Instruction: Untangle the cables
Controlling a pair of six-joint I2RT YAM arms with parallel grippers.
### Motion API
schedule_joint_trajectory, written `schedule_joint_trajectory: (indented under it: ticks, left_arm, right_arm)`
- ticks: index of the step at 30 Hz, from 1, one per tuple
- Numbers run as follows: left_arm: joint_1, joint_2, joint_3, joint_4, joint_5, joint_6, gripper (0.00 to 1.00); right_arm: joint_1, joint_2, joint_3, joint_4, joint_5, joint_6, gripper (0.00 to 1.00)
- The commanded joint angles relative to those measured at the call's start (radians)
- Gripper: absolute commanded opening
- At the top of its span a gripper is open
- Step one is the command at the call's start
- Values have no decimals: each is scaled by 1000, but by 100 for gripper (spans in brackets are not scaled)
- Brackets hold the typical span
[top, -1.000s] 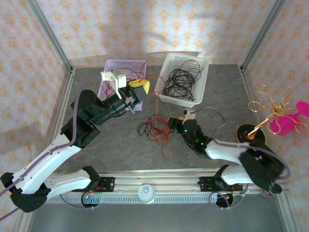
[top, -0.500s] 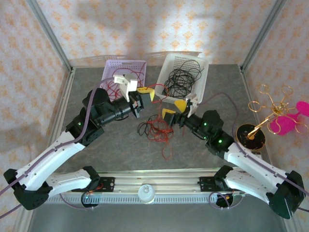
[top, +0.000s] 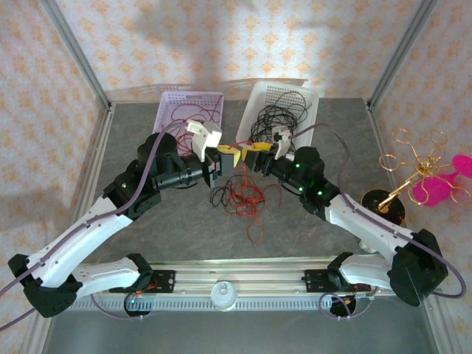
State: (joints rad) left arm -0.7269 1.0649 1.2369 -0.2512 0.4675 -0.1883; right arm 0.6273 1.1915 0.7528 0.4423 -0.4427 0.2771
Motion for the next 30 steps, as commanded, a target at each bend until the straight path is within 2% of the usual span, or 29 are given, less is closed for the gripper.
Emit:
schedule_joint_trajectory:
  ticks: [1, 8, 15, 18, 24, 27, 30]
  left_arm:
    - [-10, -12, 55, -4, -6, 13, 0]
    - [-10, -20, 75, 19, -28, 3, 0]
    - [-10, 2, 123, -26, -44, 2, 0]
    - [-9, 23, 191, -139, -117, 40, 0]
    - [-9, 36, 333, -355, -281, 102, 0]
    - [-9, 33, 364, -408, -304, 117, 0]
    - [-9, 36, 379, -460, -296, 120, 0]
  right_arm:
    - [5, 53, -47, 102, 32, 53, 42]
    - [48, 132, -102, 128, 63, 31, 34]
    - [48, 140, -143, 141, 123, 29, 16]
    - [48, 126, -149, 118, 157, 6, 13]
    - [45, 77, -194, 56, 327, -69, 11]
    - [43, 55, -199, 10, 438, -117, 11]
    - [43, 26, -185, -49, 636, -168, 8]
